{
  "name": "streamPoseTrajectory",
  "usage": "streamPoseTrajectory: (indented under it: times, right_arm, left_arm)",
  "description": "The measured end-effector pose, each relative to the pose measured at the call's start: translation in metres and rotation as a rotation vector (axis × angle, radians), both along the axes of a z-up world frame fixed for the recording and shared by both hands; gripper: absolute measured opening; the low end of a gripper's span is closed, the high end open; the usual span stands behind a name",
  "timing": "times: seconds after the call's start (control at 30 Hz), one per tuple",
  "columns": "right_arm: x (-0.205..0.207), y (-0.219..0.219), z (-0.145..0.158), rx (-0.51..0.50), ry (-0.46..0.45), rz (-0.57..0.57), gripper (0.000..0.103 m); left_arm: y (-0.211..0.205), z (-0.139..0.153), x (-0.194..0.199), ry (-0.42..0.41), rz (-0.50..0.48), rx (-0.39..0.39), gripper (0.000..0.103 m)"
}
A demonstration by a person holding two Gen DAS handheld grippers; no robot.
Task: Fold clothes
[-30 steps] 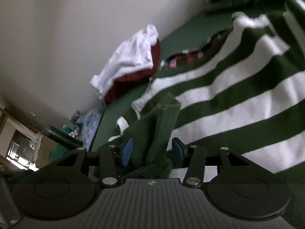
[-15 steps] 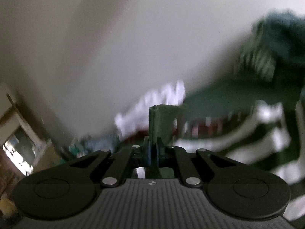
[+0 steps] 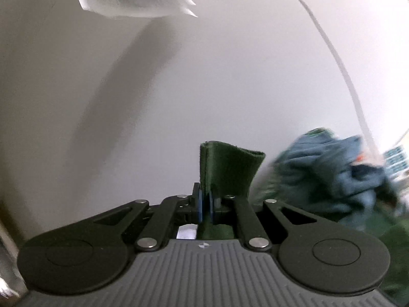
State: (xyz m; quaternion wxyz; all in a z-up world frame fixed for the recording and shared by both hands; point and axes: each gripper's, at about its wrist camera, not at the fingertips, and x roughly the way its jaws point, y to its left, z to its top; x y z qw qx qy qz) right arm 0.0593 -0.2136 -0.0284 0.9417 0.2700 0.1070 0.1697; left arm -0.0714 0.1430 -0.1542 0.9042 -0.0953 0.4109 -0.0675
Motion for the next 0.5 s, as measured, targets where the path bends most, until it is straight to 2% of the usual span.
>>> streamPoseTrajectory:
  times: [0.13, 0.23, 0.33, 0.5]
  right_arm:
    - [0.011, -0.011, -0.030, -0.154, 0.124, -0.050, 0.006]
    - [0.014, -0.026, -0.048, -0.189, 0.196, -0.089, 0.006]
    - [0.017, -0.043, -0.055, -0.144, 0.230, -0.101, 0.006]
    - [0.020, -0.044, -0.055, -0.120, 0.222, -0.076, 0.006]
  left_arm:
    - [0.000, 0.003, -0.009, 0.005, 0.008, 0.013, 0.002]
    - [-0.001, 0.010, -0.023, 0.008, -0.024, 0.003, 0.001]
    - [-0.002, 0.022, -0.046, 0.006, -0.074, 0.001, 0.002]
    - [0.015, 0.028, -0.090, 0.048, -0.089, 0.070, 0.004]
